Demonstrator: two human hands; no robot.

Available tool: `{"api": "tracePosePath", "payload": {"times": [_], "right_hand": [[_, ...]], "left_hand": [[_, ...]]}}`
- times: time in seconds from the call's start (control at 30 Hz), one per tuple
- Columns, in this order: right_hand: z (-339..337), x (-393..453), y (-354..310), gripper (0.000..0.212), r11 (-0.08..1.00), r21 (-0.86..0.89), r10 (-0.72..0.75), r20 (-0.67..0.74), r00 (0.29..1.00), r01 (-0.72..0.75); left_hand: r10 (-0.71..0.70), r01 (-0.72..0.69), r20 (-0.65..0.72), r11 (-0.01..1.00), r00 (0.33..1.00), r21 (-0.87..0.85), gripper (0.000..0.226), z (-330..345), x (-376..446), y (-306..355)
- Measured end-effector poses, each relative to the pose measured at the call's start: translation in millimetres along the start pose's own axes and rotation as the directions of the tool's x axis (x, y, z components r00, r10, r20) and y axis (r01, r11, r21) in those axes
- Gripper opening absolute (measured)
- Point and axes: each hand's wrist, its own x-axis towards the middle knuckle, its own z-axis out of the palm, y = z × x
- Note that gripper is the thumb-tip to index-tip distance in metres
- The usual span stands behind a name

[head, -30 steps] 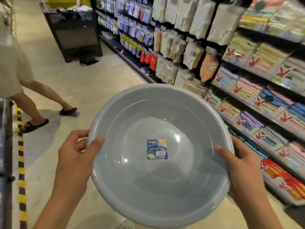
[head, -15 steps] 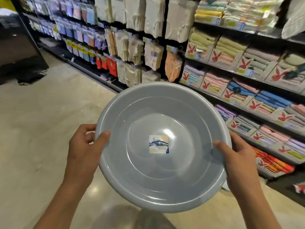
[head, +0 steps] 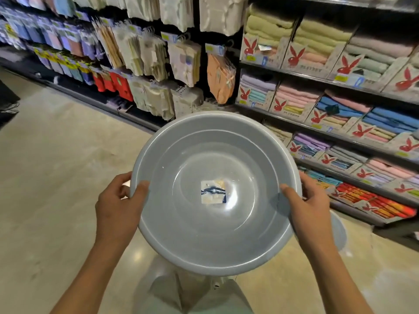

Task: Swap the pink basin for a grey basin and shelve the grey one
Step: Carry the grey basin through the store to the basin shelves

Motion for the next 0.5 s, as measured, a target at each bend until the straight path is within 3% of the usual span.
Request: {"api": "tracePosePath", "payload": {"times": [0.23,0.33,0.5], "right_hand": [[84,65,52,0.047,0.98,-0.169,0.091,-0.082,0.992,-0.104],[119,80,84,0.039,0.962,-0.233,0.12,-0.113,0.986,-0.144],[190,111,183,0.047,0.925,-0.278,0.207,-0.201,0.958,-0.258]], "left_hand": [[-0.119,0.099,0.215,0.99,0.969,0.104,0.024,44,128,-73],[-0.148,0.102,0.285,0.98,0.947,0.169,0.025,61,171,-112],[-0.156,0.021,0.36,0.936,0.92,0.352,0.028,115,239,-220]]}}
